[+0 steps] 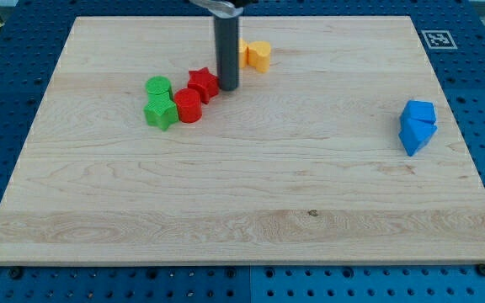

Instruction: Place the red star above the red circle

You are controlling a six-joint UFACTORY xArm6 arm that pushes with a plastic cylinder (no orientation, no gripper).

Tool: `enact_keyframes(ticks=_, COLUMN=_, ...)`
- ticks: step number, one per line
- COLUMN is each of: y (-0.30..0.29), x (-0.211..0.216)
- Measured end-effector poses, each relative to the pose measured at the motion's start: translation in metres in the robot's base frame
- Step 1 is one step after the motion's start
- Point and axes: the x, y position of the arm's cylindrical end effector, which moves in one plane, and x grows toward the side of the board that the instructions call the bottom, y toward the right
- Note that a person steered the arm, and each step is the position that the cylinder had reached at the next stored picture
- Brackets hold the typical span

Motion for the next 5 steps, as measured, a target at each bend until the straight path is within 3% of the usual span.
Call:
enact_keyframes(ticks=4, y=-0.045, x=-0.006)
enact_keyframes(ticks=5, y=-0.001, x=-0.006)
